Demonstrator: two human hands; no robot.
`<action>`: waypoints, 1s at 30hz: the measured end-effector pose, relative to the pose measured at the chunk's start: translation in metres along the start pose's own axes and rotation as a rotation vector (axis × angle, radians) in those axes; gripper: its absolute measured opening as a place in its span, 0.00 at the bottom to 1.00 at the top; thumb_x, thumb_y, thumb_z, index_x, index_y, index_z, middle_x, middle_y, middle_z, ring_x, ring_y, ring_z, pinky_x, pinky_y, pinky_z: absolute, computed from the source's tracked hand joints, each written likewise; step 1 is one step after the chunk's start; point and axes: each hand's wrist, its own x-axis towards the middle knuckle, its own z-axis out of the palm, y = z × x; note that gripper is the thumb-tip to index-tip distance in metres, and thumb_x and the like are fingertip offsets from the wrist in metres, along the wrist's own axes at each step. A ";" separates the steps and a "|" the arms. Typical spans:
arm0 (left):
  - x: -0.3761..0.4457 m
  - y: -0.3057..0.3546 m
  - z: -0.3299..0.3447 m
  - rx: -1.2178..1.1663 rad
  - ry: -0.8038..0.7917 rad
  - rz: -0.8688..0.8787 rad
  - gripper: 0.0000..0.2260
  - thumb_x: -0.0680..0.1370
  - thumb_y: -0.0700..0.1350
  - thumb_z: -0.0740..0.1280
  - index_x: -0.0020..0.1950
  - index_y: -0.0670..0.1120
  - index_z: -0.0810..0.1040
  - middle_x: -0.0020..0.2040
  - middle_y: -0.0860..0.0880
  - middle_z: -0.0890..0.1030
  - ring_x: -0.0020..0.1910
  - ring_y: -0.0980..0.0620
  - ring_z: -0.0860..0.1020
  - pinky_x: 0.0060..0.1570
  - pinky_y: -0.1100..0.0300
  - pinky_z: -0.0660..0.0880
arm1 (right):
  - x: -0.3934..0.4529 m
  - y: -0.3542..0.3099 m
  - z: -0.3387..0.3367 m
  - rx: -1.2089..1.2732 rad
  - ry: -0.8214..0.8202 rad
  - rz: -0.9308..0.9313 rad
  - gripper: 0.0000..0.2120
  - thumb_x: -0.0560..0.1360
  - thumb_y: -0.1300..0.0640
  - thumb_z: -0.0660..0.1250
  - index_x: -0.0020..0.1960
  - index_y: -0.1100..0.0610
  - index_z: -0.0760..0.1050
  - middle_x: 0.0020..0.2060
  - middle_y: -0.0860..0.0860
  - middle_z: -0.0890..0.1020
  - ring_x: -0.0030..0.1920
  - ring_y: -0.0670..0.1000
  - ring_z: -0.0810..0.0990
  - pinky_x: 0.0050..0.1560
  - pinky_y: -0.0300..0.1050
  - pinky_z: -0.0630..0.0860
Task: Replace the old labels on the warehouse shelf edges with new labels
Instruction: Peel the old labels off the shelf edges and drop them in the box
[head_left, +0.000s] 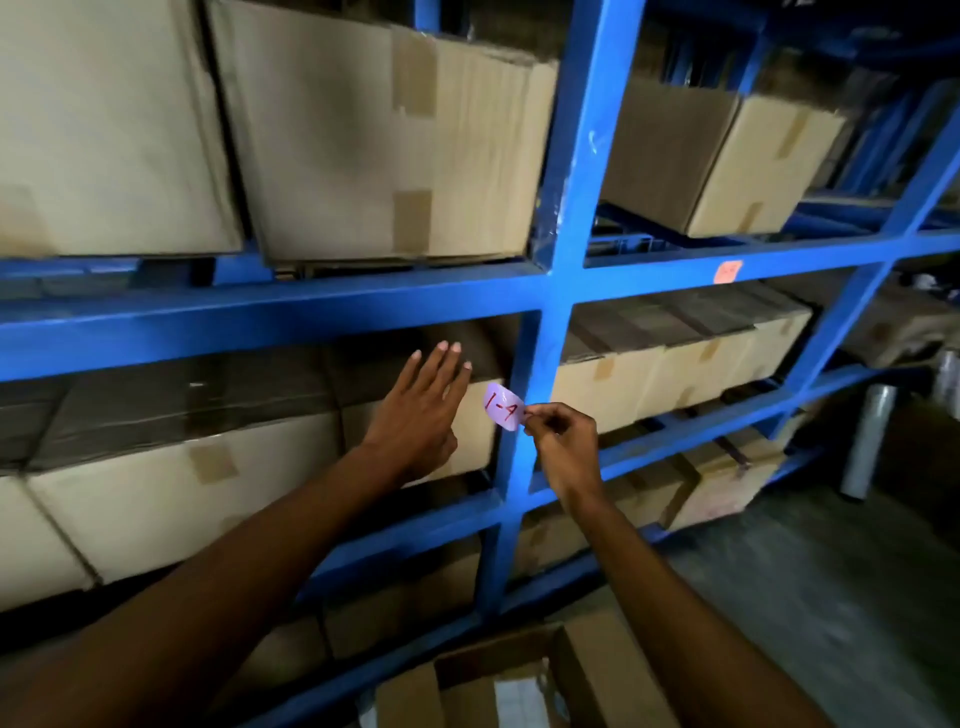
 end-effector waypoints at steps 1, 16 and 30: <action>0.013 0.016 0.006 -0.004 -0.013 0.028 0.37 0.73 0.50 0.61 0.76 0.41 0.45 0.77 0.39 0.43 0.76 0.42 0.41 0.73 0.47 0.38 | 0.009 0.013 -0.015 -0.018 0.006 0.034 0.04 0.72 0.68 0.66 0.41 0.65 0.79 0.37 0.57 0.81 0.36 0.48 0.77 0.40 0.38 0.75; 0.107 0.135 0.157 0.255 -0.175 0.115 0.32 0.77 0.50 0.54 0.75 0.40 0.44 0.76 0.37 0.43 0.75 0.39 0.42 0.71 0.43 0.41 | 0.043 0.266 -0.113 -0.627 -0.397 0.424 0.11 0.69 0.59 0.67 0.30 0.64 0.77 0.32 0.64 0.80 0.35 0.52 0.77 0.37 0.49 0.71; 0.104 0.139 0.210 0.211 -0.085 0.109 0.39 0.72 0.48 0.65 0.76 0.46 0.46 0.76 0.39 0.45 0.75 0.38 0.47 0.64 0.42 0.68 | -0.003 0.362 -0.124 -0.569 -0.539 0.693 0.04 0.68 0.70 0.69 0.41 0.69 0.80 0.39 0.56 0.84 0.41 0.44 0.82 0.47 0.41 0.78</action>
